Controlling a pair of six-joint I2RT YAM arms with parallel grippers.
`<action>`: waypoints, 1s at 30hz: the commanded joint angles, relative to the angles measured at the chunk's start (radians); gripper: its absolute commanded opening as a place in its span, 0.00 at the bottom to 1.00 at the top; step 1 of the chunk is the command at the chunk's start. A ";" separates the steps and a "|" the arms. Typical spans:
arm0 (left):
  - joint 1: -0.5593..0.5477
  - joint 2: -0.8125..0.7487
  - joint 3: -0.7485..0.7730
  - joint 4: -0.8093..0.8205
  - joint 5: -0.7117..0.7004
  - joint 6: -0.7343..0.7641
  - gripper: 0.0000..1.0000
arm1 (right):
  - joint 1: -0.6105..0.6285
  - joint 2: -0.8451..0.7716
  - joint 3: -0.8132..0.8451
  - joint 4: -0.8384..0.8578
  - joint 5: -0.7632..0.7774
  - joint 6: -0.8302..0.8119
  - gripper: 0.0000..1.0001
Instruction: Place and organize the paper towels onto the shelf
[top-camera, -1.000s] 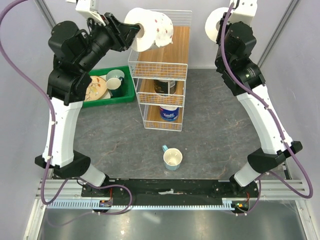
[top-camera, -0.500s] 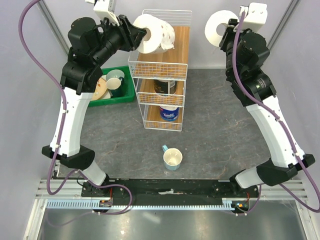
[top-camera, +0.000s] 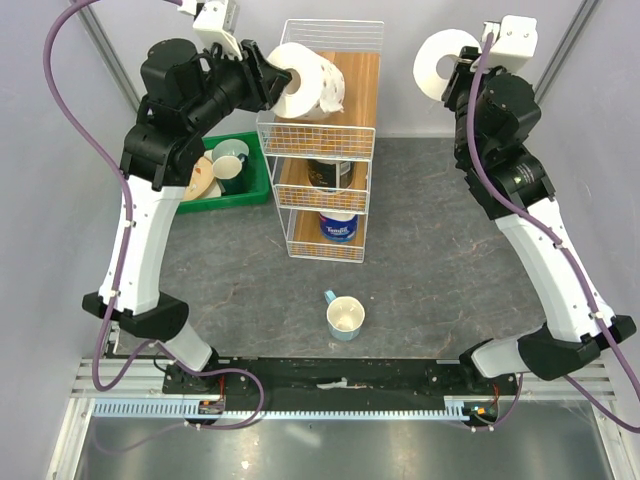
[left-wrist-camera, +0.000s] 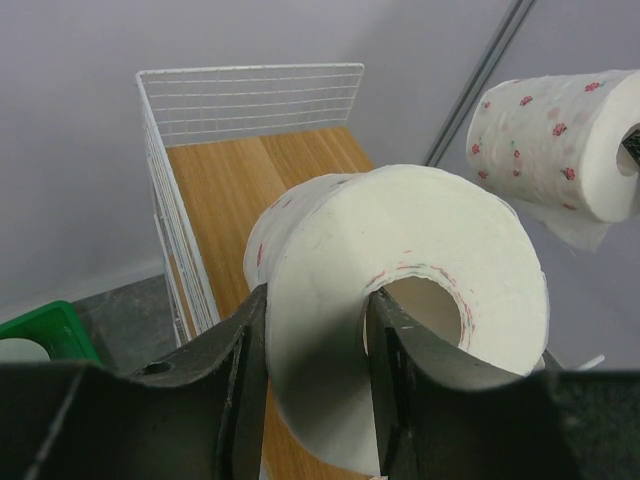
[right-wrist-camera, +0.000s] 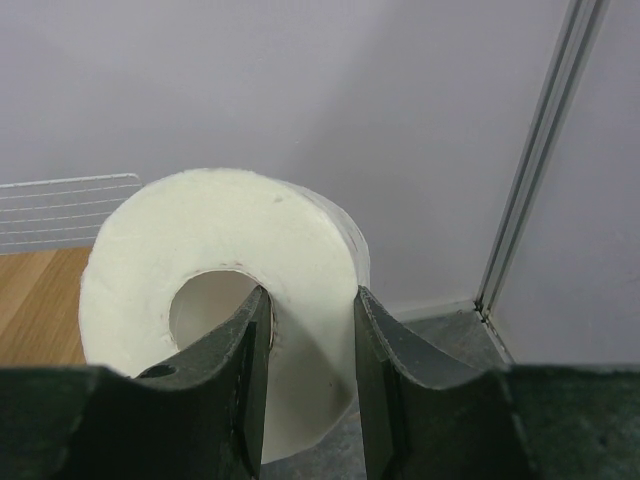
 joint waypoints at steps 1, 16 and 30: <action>-0.006 -0.064 0.002 0.043 0.035 0.028 0.25 | -0.005 -0.043 -0.006 0.080 -0.019 0.025 0.35; -0.004 -0.112 -0.040 0.052 0.096 0.022 0.27 | -0.014 -0.050 -0.023 0.082 -0.019 0.032 0.35; -0.006 -0.102 -0.084 0.052 0.127 0.028 0.38 | -0.020 -0.059 -0.039 0.080 -0.018 0.029 0.35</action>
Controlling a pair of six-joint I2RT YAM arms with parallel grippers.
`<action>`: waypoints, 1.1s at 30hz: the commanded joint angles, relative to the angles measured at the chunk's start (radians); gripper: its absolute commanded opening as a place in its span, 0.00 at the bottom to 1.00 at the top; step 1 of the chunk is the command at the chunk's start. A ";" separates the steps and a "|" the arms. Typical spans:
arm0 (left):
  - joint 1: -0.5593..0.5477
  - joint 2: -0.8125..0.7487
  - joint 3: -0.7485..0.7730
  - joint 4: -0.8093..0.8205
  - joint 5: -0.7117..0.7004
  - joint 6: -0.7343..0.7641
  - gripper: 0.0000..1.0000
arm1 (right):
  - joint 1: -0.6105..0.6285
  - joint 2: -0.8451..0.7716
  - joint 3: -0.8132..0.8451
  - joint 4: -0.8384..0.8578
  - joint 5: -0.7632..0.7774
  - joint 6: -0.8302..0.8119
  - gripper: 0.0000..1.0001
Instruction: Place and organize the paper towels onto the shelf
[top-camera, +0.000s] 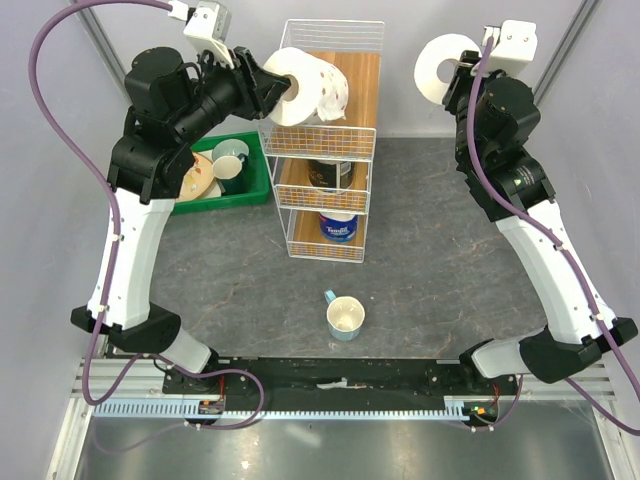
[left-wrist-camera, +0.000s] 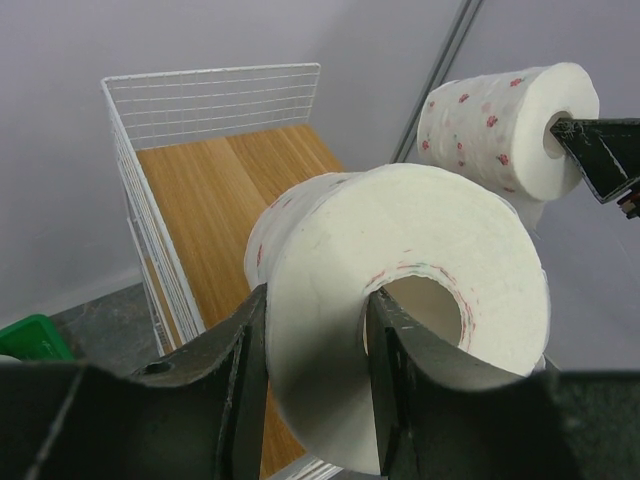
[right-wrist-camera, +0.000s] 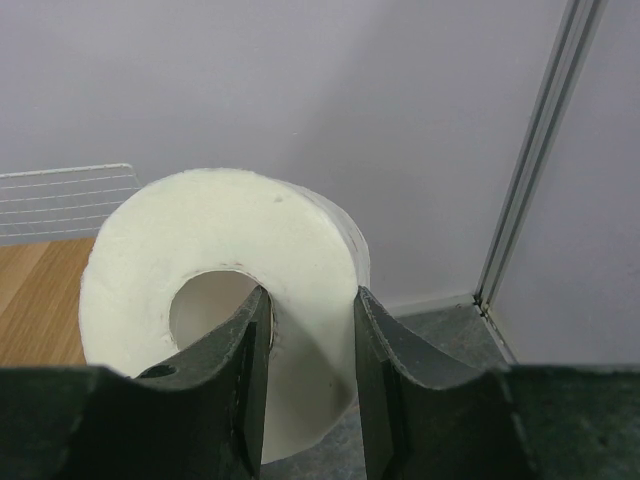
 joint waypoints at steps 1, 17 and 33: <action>-0.004 -0.018 -0.012 0.030 0.050 0.027 0.38 | -0.012 -0.046 -0.004 0.082 -0.007 0.016 0.35; -0.004 0.015 -0.010 0.047 0.046 0.028 0.51 | -0.020 -0.068 -0.030 0.082 -0.010 0.012 0.35; -0.004 0.040 -0.053 0.105 0.086 -0.007 0.60 | -0.032 -0.089 -0.062 0.082 -0.007 0.006 0.35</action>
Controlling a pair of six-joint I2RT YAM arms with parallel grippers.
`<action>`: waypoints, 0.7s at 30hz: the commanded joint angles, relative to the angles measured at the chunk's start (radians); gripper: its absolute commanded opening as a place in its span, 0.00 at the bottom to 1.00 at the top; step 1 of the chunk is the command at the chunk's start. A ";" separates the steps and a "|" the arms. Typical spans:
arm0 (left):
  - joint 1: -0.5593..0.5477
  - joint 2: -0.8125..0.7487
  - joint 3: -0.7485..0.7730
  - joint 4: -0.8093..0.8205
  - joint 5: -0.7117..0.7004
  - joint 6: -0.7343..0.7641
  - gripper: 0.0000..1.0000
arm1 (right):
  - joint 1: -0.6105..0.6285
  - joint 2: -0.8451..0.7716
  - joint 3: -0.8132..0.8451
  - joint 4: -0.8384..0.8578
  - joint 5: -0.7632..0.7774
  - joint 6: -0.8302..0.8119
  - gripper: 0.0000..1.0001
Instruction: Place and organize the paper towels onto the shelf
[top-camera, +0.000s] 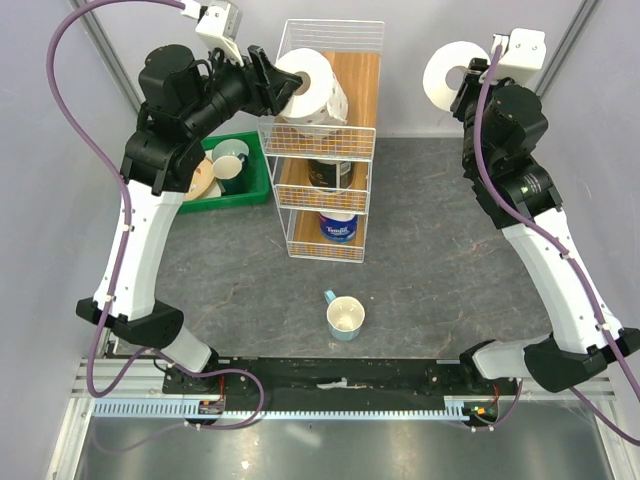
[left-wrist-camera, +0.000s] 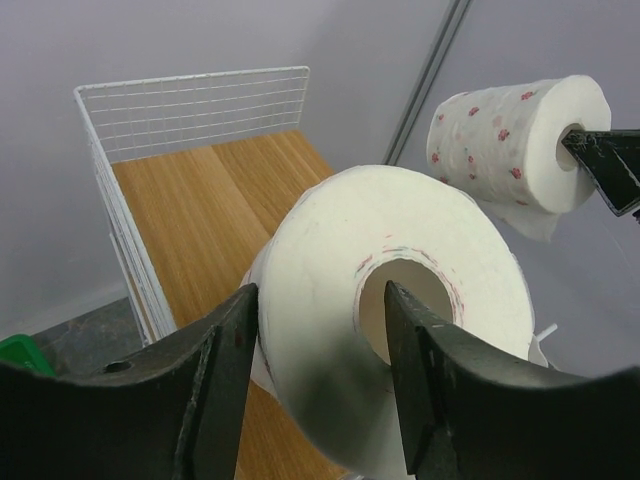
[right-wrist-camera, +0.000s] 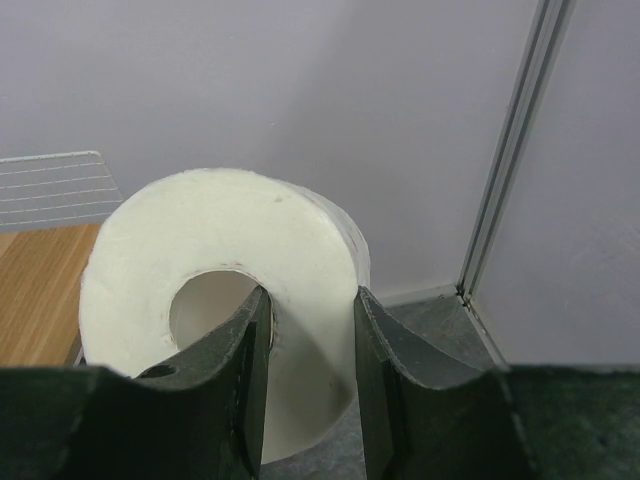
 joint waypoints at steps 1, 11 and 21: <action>-0.004 0.009 -0.025 0.042 0.070 -0.015 0.61 | -0.007 -0.038 0.000 0.081 -0.008 0.006 0.34; -0.004 0.034 -0.032 0.089 0.076 -0.040 0.73 | -0.015 -0.049 -0.009 0.078 -0.017 0.001 0.35; -0.004 0.046 -0.033 0.181 0.087 -0.086 0.81 | -0.021 -0.060 -0.016 0.068 -0.014 -0.003 0.34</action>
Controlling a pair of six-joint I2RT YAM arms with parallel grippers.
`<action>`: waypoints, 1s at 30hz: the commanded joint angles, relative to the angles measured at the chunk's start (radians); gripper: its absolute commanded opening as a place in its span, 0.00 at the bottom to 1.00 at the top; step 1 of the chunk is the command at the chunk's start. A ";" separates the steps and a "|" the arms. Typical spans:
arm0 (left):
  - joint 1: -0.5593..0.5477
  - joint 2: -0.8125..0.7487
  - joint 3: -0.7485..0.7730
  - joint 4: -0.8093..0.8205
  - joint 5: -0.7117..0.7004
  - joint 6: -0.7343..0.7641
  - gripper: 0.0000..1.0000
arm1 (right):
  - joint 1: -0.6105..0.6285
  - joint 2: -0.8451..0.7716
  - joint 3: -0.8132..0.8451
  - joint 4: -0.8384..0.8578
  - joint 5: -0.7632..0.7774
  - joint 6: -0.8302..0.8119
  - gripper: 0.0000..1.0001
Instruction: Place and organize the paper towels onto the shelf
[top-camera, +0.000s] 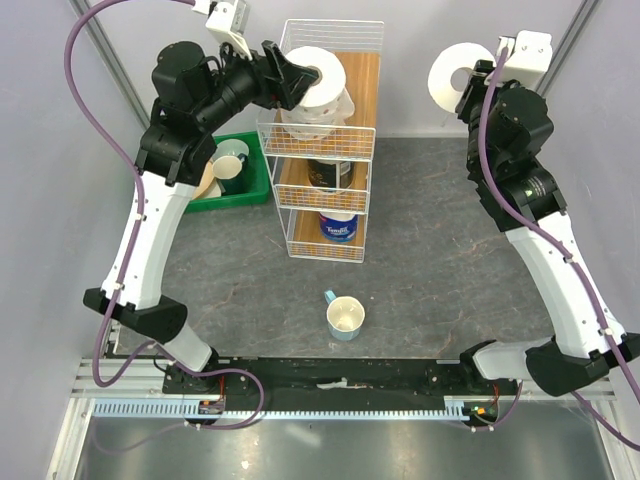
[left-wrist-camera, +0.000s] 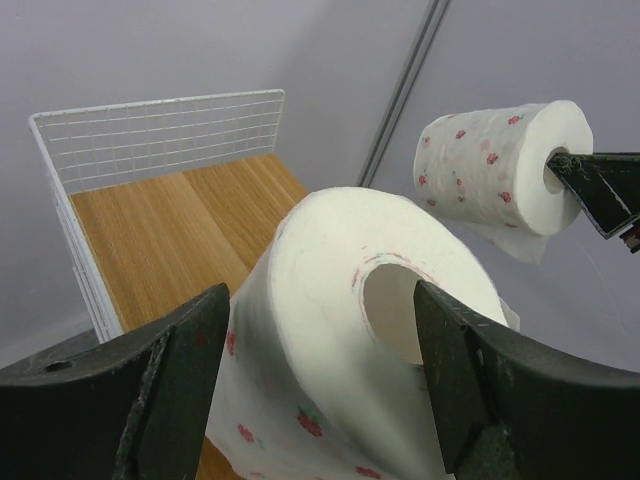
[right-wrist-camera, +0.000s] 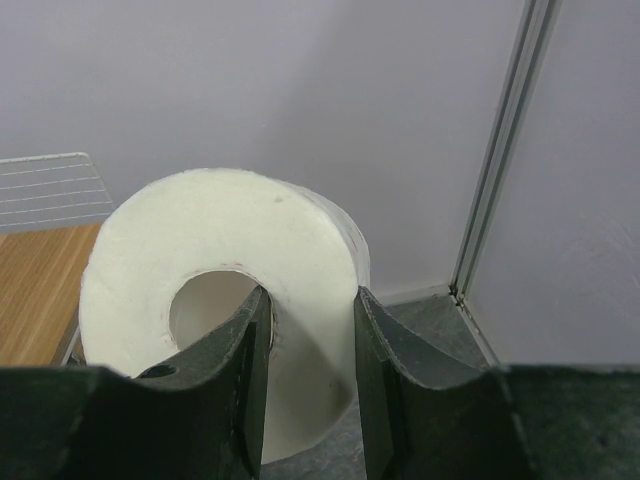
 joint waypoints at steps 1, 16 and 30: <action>-0.004 0.015 0.000 0.067 0.034 -0.045 0.82 | -0.006 -0.042 -0.001 0.069 -0.011 0.000 0.34; -0.003 -0.065 -0.072 0.221 0.026 -0.081 0.85 | -0.022 0.013 0.055 0.077 -0.032 0.023 0.34; 0.003 -0.184 -0.146 0.243 -0.081 -0.042 0.86 | -0.042 0.105 0.198 0.085 -0.083 0.039 0.34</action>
